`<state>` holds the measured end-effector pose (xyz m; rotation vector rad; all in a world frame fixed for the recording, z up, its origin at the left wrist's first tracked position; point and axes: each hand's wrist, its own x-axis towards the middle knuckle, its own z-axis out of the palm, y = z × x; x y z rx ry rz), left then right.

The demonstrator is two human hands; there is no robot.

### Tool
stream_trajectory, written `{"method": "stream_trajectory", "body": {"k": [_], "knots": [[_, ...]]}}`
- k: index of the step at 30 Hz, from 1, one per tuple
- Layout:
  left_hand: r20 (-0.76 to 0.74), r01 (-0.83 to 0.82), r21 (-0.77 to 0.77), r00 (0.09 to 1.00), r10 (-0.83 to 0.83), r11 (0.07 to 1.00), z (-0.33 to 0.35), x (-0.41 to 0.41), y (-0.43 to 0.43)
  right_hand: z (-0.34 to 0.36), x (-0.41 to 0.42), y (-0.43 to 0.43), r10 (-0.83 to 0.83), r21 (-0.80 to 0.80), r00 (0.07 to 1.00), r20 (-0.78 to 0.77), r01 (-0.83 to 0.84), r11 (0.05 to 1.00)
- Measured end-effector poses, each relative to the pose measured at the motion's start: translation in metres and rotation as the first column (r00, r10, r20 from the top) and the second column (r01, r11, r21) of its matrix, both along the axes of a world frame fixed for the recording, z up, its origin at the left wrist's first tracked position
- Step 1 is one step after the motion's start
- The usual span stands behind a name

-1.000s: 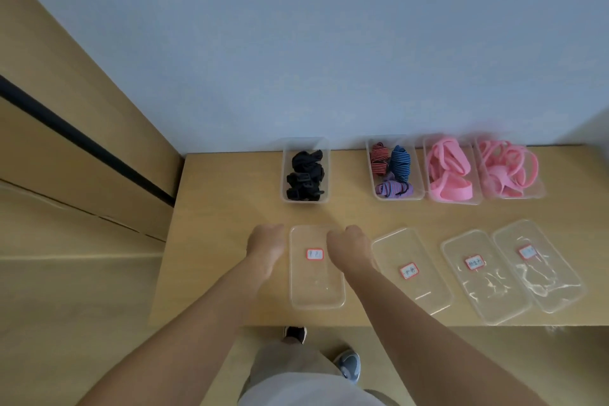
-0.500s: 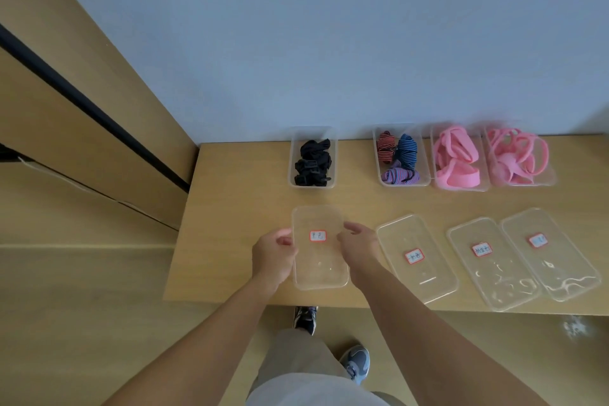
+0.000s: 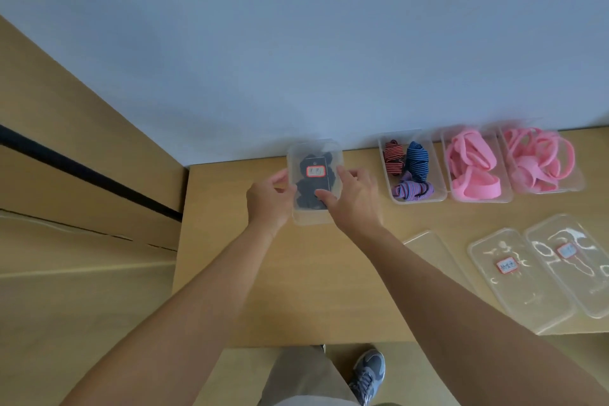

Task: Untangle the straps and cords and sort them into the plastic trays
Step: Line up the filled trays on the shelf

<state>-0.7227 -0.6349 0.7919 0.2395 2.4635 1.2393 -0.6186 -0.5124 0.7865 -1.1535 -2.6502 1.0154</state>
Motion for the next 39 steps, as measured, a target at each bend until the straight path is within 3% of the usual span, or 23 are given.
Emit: {"method": "stream_trajectory", "body": {"k": [7, 10, 18, 21, 24, 29, 37, 39], "knots": [[-0.073, 0.027, -0.062, 0.997, -0.031, 0.998, -0.032, -0.030, 0.023, -0.026, -0.030, 0.009, 0.007, 0.021, 0.995, 0.104, -0.009, 1.000], [-0.047, 0.062, -0.070, 0.997, -0.065, 0.996, -0.042, -0.040, 0.026, -0.031, -0.038, 0.009, -0.006, 0.017, 0.997, 0.081, 0.005, 1.000], [0.055, 0.172, 0.022, 0.983, -0.173, 0.985, -0.047, -0.033, 0.008, -0.041, -0.026, 0.001, 0.096, 0.204, 0.984, 0.150, -0.126, 0.971], [-0.112, 0.333, -0.216, 0.925, -0.362, 0.918, -0.048, -0.025, 0.000, -0.044, -0.021, -0.008, 0.128, 0.413, 0.970, 0.207, -0.205, 0.887], [-0.342, 0.439, -0.431, 0.729, -0.593, 0.788, -0.054, -0.028, 0.007, -0.047, -0.041, -0.006, 0.211, 0.457, 0.954, 0.212, -0.288, 0.842], [-0.212, 0.600, -0.471, 0.635, -0.743, 0.647, -0.064, -0.043, 0.012, -0.064, -0.053, 0.009, 0.322, 0.307, 0.890, 0.324, -0.421, 0.853], [-0.169, 0.538, -0.665, 0.568, -0.805, 0.519, -0.063, -0.045, 0.012, -0.060, -0.052, 0.006, 0.296, 0.307, 0.901, 0.317, -0.392, 0.867], [-0.194, 0.517, -0.651, 0.594, -0.781, 0.556, -0.060, -0.037, 0.014, -0.060, -0.052, 0.004, 0.295, 0.326, 0.895, 0.336, -0.404, 0.854]]}}
